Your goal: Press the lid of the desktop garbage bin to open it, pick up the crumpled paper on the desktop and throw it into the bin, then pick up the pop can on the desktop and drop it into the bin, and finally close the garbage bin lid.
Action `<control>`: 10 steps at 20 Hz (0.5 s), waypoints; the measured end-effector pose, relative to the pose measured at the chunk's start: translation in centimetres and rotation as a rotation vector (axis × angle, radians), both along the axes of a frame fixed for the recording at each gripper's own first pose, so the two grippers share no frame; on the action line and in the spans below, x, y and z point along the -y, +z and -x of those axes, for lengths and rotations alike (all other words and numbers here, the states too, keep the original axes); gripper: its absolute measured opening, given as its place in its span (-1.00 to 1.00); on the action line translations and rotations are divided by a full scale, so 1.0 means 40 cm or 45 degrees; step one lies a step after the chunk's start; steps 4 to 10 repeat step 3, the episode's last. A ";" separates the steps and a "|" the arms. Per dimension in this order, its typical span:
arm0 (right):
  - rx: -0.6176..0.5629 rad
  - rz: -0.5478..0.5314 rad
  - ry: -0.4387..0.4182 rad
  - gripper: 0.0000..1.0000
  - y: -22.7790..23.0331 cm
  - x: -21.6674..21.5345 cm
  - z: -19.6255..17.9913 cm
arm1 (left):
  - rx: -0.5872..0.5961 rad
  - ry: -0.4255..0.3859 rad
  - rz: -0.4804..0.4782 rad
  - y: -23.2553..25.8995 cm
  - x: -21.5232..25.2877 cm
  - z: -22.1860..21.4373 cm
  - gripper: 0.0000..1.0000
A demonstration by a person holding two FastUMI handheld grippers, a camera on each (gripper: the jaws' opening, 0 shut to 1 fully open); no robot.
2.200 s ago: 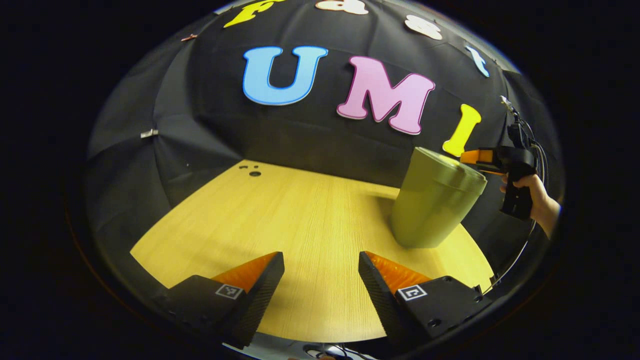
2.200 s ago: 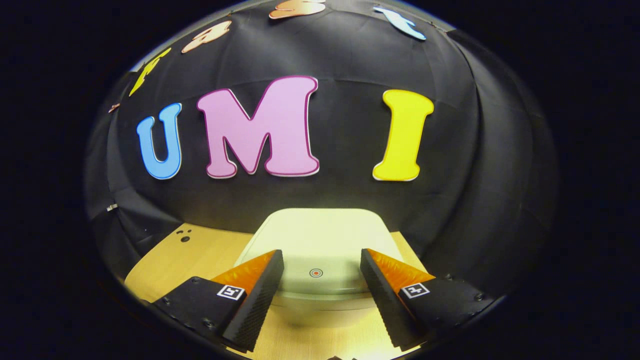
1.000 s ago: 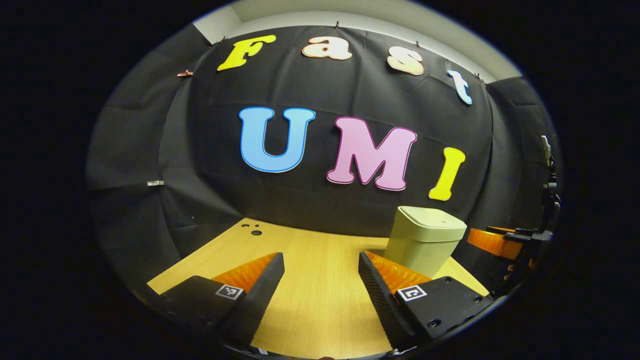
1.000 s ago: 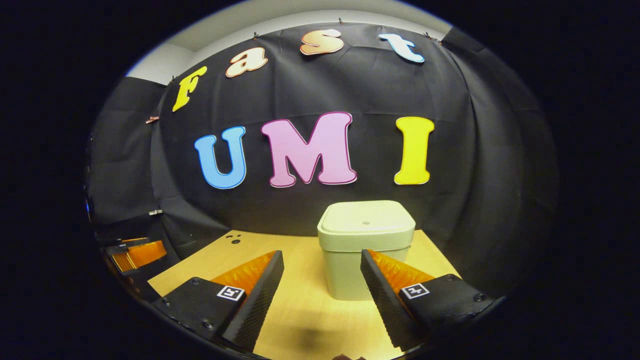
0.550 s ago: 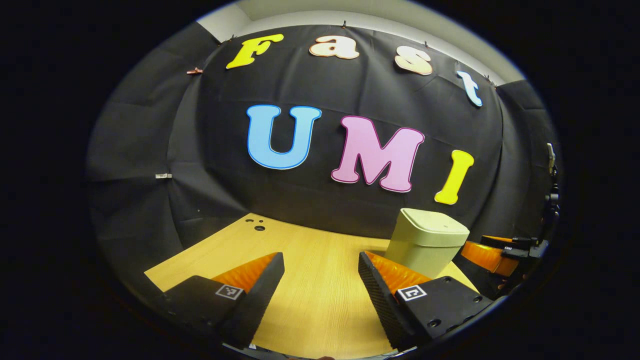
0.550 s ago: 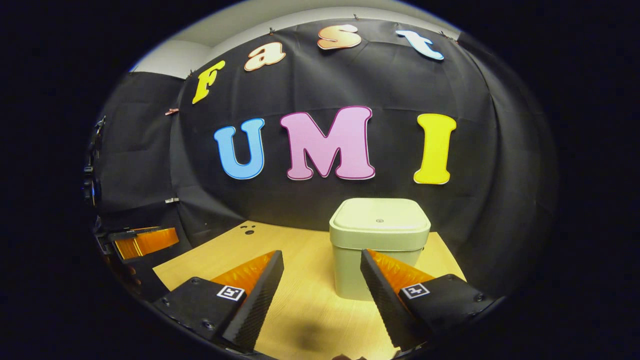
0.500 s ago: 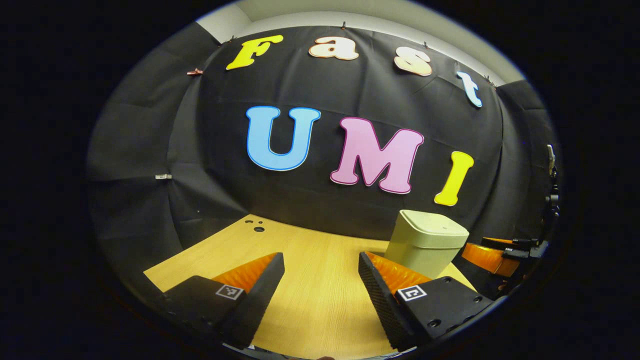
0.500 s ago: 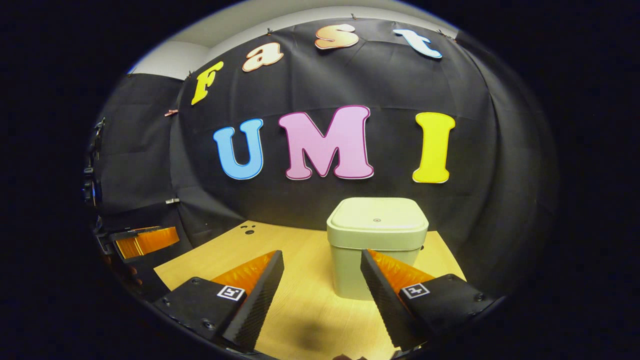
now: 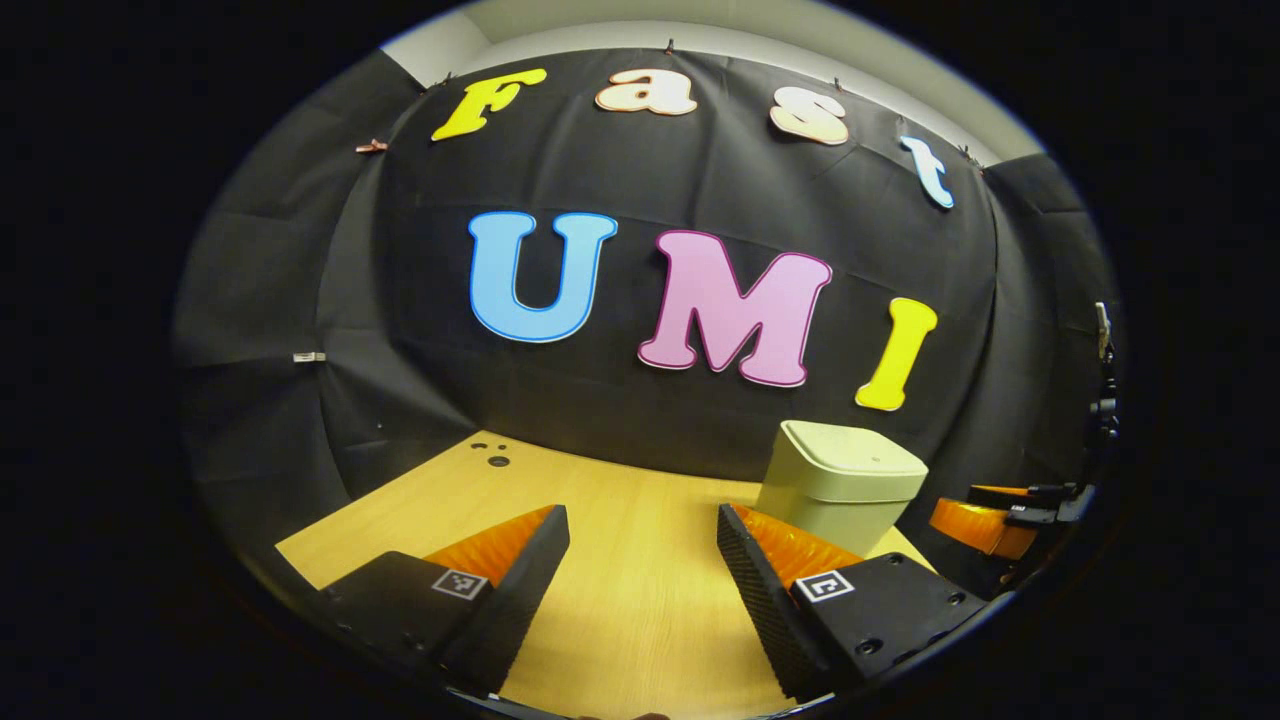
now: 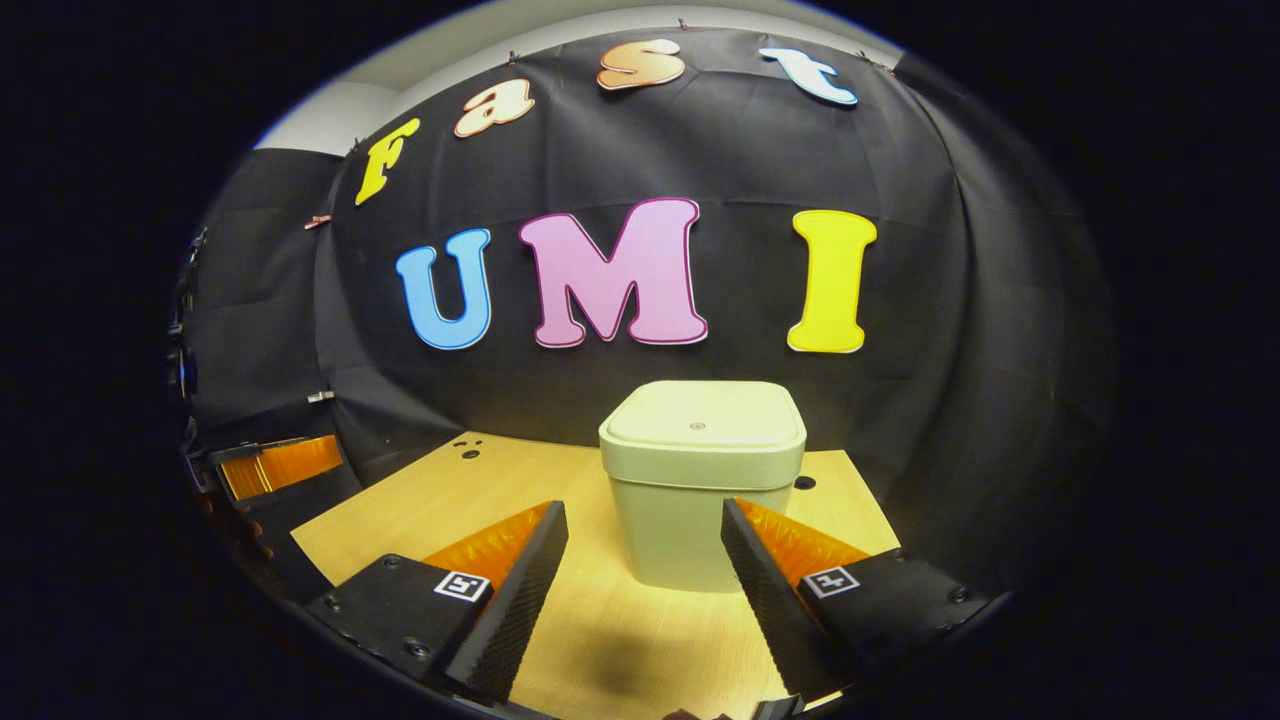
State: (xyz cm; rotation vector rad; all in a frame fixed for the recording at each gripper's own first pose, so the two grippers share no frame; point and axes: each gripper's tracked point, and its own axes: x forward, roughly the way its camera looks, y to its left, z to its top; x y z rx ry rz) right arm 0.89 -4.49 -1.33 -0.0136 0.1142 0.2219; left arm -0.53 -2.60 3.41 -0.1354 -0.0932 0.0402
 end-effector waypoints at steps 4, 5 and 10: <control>-0.028 -0.002 -0.015 0.94 -0.016 0.008 0.008 | -0.016 -0.009 -0.030 -0.017 0.002 -0.002 0.92; -0.028 -0.002 -0.015 0.94 -0.016 0.008 0.008 | -0.016 -0.009 -0.030 -0.017 0.002 -0.002 0.92; -0.028 -0.002 -0.015 0.94 -0.016 0.008 0.008 | -0.016 -0.009 -0.030 -0.017 0.002 -0.002 0.92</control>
